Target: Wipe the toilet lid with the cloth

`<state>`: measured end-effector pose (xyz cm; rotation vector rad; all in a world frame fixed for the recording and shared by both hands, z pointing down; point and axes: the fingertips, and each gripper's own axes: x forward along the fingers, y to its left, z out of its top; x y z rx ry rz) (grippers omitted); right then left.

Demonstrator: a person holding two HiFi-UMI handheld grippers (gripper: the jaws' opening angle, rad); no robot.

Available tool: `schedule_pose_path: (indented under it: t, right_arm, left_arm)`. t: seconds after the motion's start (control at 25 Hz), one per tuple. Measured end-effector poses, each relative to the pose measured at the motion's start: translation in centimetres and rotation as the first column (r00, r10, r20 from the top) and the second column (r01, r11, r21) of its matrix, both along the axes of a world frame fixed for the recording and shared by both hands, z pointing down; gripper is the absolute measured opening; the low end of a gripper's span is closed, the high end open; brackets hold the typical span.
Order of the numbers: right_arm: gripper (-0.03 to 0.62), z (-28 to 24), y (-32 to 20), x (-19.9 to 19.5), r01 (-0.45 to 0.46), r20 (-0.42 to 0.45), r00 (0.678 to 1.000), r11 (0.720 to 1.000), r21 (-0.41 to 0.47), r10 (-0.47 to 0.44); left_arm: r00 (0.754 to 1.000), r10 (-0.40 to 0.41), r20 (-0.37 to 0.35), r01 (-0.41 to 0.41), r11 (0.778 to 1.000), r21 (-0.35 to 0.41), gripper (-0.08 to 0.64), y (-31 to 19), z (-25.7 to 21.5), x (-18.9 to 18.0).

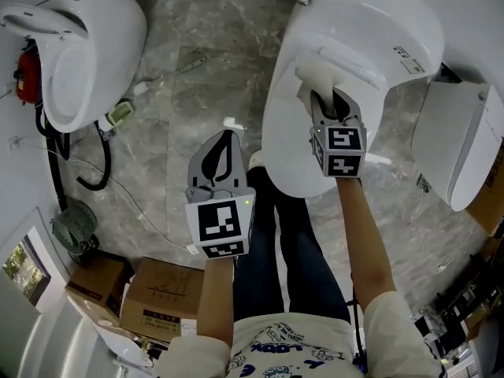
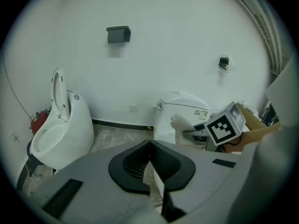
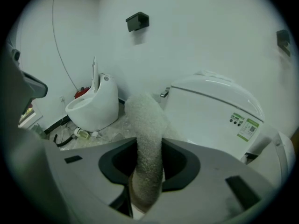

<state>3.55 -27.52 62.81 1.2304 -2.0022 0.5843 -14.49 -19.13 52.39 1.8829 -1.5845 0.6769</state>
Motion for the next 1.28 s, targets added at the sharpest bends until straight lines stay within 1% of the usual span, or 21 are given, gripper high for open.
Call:
schedule_pose_path:
  t: [0.12, 0.2, 0.36, 0.44, 0.6, 0.72, 0.96, 1.08, 1.28]
  right_arm:
    - [0.117, 2.4, -0.6, -1.2, 0.076, -0.042, 0.996, 0.997, -0.02, -0.077]
    - [0.117, 3.9, -1.0, -2.0, 0.132, -0.076, 0.988, 0.991, -0.039, -0.135]
    - [0.117, 6.6, -1.4, -2.9, 0.238, -0.15, 0.958, 0.969, -0.073, -0.246]
    - [0.117, 7.7, -1.4, -2.9, 0.261, -0.172, 0.946, 0.96, -0.099, -0.274]
    - [0.118, 9.8, -1.5, -2.5, 0.285, -0.205, 0.929, 0.949, -0.135, -0.308]
    - [0.12, 10.6, -1.7, -2.3, 0.303, -0.208, 0.921, 0.942, -0.146, -0.328]
    - [0.121, 11.0, -2.2, -2.3, 0.344, -0.209, 0.907, 0.93, -0.131, -0.365]
    - [0.121, 10.9, -2.1, -1.9, 0.336, -0.201, 0.913, 0.934, -0.121, -0.355]
    - [0.121, 10.7, -2.2, -0.3, 0.296, -0.191, 0.931, 0.949, -0.111, -0.312]
  left_arm:
    - [1.0, -0.008, -0.003, 0.008, 1.0, -0.016, 0.005, 0.6, 1.1, -0.2]
    - [1.0, -0.012, -0.001, 0.012, 1.0, -0.026, 0.005, 1.0, 1.8, -0.4]
    - [1.0, -0.015, 0.003, 0.015, 0.999, -0.042, 0.005, 1.7, 2.5, -0.5]
    - [1.0, -0.01, 0.003, 0.01, 0.999, -0.044, 0.005, 1.9, 2.7, -0.3]
    - [1.0, 0.0, 0.002, 0.0, 0.999, -0.046, 0.005, 1.9, 3.1, 0.2]
    - [1.0, 0.01, 0.0, -0.01, 0.999, -0.047, 0.005, 1.8, 3.4, 0.7]
    - [1.0, 0.028, 0.002, -0.028, 0.998, -0.051, 0.005, 2.0, 3.8, 1.7]
    - [0.999, 0.038, -0.004, -0.038, 0.998, -0.056, 0.005, 2.1, 3.9, 2.2]
    - [0.999, 0.05, -0.008, -0.051, 0.997, -0.053, 0.005, 1.9, 3.7, 3.2]
